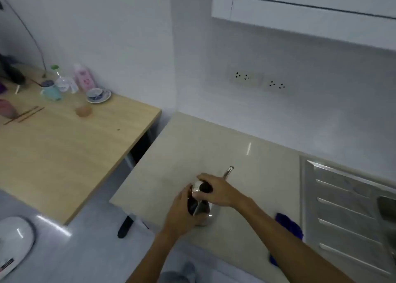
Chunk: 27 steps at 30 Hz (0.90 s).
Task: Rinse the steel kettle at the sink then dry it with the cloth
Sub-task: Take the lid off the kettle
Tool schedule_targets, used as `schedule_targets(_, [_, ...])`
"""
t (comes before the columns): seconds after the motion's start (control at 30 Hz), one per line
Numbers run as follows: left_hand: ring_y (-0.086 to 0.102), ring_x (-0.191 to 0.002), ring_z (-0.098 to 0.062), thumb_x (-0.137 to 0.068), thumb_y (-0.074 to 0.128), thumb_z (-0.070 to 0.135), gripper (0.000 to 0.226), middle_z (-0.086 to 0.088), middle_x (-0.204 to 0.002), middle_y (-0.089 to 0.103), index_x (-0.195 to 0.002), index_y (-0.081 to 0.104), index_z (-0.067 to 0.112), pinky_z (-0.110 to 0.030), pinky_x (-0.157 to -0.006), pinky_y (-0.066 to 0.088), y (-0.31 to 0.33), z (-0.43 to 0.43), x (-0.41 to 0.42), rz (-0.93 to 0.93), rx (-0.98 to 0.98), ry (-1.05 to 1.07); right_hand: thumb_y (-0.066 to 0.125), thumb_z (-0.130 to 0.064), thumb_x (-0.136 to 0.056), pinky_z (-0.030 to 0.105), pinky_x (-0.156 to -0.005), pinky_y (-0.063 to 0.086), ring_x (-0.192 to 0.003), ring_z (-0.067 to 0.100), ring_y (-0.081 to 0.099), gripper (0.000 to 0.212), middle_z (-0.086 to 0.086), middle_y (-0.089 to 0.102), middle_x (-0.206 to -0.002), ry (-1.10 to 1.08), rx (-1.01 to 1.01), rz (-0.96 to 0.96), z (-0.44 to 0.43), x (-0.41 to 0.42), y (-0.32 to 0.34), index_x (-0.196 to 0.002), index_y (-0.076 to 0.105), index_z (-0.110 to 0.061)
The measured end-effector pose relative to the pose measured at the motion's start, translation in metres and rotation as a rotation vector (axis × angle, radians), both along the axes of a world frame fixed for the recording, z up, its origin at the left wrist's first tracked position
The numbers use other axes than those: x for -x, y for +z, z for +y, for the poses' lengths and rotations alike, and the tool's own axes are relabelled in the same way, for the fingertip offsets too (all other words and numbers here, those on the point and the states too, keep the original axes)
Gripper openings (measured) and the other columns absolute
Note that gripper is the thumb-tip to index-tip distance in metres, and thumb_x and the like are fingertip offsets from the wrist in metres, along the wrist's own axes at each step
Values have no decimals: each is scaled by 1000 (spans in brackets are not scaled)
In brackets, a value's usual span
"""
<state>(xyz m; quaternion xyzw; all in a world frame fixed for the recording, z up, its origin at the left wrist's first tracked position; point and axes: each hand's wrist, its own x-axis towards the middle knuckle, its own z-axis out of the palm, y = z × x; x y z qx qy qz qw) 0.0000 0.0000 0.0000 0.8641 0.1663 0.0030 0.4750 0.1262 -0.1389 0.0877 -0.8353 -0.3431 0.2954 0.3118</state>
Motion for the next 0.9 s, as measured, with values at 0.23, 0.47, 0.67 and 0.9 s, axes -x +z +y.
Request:
schedule_targets(0.23, [55,-113,0,-61,86,53,85,28,-125,53,-132,42,37,-7,-92,41,19,3,-7,-19,36,-35,63,-74,-78,40,-92,54,-105,16,60,67,-2,62,-116,-75,16,-25,1,-1,-14,-119,50,-23])
schedule_targets(0.47, [50,-110,19,-63,88,49,84,34,-124,50,-129,36,50,-5,-91,39,19,6,-7,-39,-1,-66,63,-58,-88,35,-88,55,-97,12,65,43,-4,71,-104,-309,-212,-106,9,17,-37,-110,64,-21])
schedule_targets(0.67, [51,-112,9,-63,91,41,90,26,-127,50,-137,40,33,0,-93,34,12,6,-7,-43,10,-72,60,-48,-96,34,-89,54,-96,14,68,37,0,75,-105,-249,-249,-209,12,11,-40,-105,73,-15])
schedule_targets(0.9, [54,-112,-2,-64,87,47,89,10,-133,56,-139,43,28,-2,-90,39,13,4,-10,-47,10,-69,53,-60,-96,36,-67,48,-66,19,63,51,10,73,-76,-254,-200,55,9,-14,-17,-65,66,-22])
